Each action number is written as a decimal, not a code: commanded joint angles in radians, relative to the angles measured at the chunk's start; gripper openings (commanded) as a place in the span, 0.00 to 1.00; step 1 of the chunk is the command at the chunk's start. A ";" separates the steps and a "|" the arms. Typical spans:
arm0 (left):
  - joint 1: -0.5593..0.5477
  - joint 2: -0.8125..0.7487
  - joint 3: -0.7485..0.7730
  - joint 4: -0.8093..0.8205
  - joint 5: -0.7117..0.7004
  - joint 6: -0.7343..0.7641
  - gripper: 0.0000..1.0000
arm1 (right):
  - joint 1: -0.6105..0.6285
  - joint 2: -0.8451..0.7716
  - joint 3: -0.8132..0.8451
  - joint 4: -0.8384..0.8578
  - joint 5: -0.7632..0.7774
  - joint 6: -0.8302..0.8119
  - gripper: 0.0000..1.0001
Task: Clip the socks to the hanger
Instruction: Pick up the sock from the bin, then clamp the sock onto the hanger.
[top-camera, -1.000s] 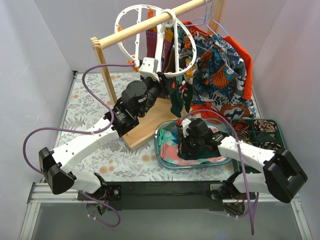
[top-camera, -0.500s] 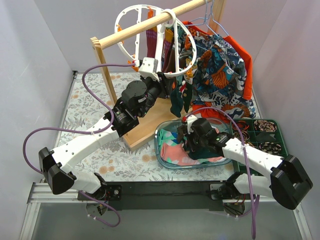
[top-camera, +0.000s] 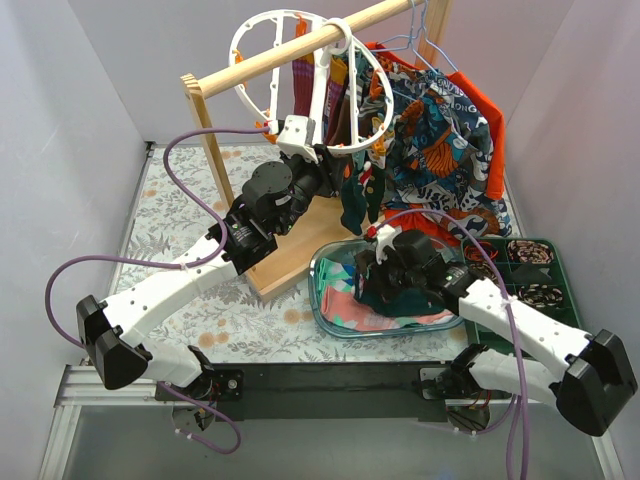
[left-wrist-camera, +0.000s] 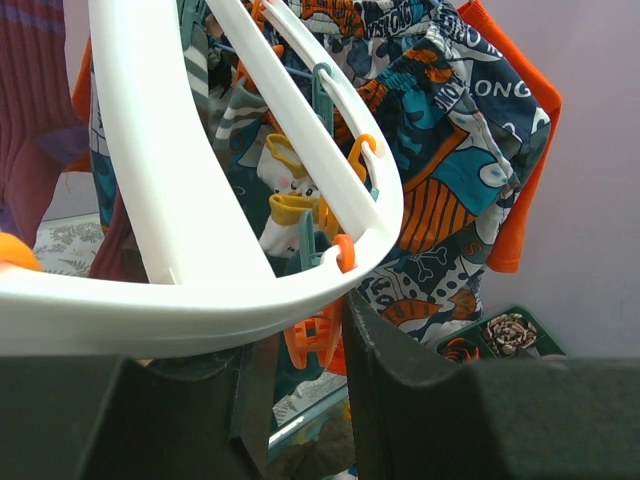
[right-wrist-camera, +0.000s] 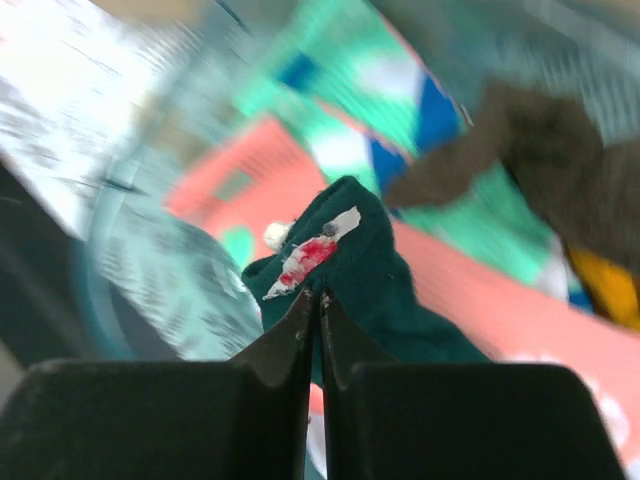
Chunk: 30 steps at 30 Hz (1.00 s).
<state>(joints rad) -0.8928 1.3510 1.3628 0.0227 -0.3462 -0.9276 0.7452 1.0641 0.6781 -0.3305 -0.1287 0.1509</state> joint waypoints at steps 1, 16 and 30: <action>-0.003 -0.026 -0.021 -0.063 0.039 -0.008 0.00 | -0.004 -0.059 0.081 0.149 -0.180 -0.011 0.04; -0.003 -0.043 -0.024 -0.061 0.085 -0.048 0.00 | -0.078 -0.113 0.262 0.280 -0.160 -0.007 0.01; -0.003 -0.064 -0.036 -0.047 0.148 -0.089 0.00 | -0.239 -0.066 0.268 0.597 -0.365 0.098 0.01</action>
<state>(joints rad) -0.8856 1.3273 1.3552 0.0315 -0.2657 -0.9997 0.5396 0.9909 0.9512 0.1207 -0.4362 0.2054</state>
